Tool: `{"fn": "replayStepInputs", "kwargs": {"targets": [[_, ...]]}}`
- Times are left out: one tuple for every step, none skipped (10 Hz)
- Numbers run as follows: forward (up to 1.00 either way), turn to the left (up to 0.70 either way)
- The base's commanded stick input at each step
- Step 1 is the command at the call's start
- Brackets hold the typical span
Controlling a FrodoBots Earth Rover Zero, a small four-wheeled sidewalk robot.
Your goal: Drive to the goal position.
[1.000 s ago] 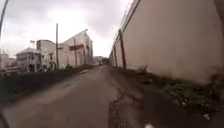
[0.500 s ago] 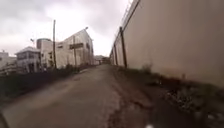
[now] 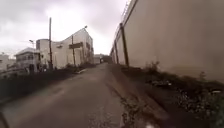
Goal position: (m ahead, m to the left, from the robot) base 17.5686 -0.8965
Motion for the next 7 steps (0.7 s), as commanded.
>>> {"fn": "replayStepInputs", "kwargs": {"targets": [[0.85, 0.00], [0.85, 0.00], [0.85, 0.00], [0.85, 0.00], [0.85, 0.00], [0.85, 0.00], [0.85, 0.00]]}}
